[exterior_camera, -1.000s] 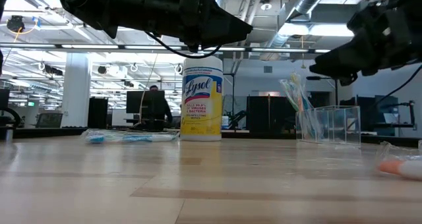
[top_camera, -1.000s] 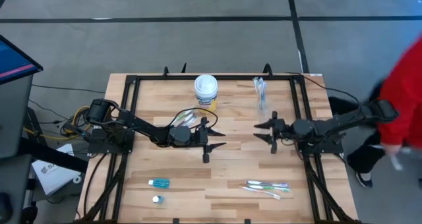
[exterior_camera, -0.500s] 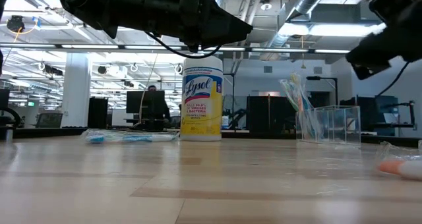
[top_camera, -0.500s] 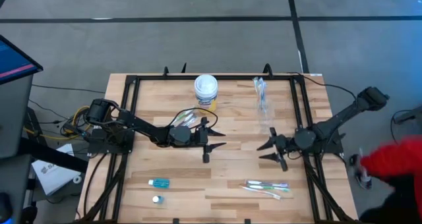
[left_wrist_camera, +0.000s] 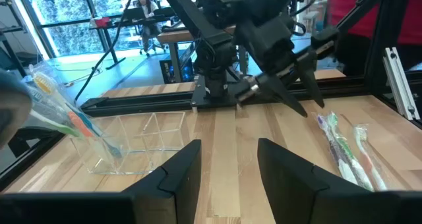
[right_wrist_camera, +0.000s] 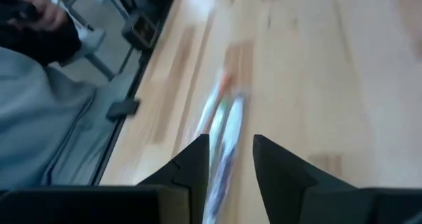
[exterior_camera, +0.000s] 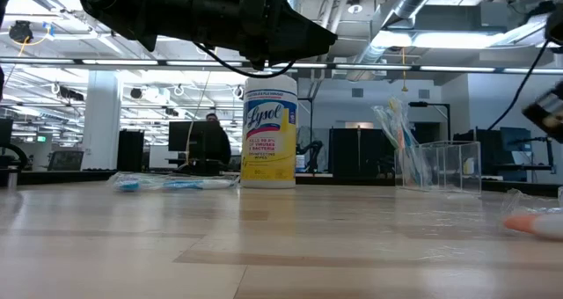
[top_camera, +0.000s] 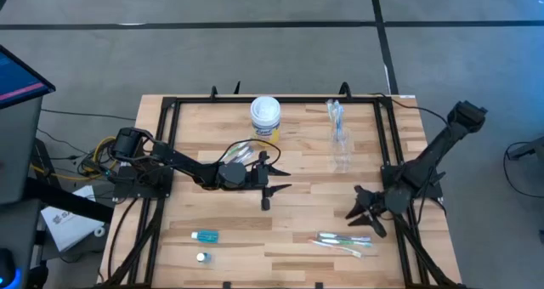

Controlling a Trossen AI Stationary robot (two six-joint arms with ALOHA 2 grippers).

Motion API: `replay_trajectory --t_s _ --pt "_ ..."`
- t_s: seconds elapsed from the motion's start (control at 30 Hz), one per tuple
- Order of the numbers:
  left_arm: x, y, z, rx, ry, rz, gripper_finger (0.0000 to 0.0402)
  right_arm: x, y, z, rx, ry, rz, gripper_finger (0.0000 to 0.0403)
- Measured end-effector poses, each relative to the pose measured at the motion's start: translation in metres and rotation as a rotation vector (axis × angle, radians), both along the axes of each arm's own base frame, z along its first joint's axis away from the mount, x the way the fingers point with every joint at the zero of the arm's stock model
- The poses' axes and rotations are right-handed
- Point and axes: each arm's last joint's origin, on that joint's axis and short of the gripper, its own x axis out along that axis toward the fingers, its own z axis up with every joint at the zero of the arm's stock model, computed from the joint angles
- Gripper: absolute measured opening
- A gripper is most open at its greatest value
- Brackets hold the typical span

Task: Pick & Place toothbrushing station
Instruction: Put the bottom purple toothbrush into the transparent organizer

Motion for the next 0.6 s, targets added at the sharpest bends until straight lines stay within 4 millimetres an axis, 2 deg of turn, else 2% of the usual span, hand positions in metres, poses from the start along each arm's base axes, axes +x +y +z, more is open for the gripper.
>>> replay_trajectory --t_s 0.37,0.6 --pt "0.0 0.0 0.0 0.0 0.0 0.0 0.0142 -0.013 0.018 -0.023 0.093 0.239 -0.036 0.0093" --pt "0.0 0.0 0.0 0.0 0.0 0.0 0.0142 -0.014 0.026 -0.025 0.153 0.272 -0.029 0.0093"
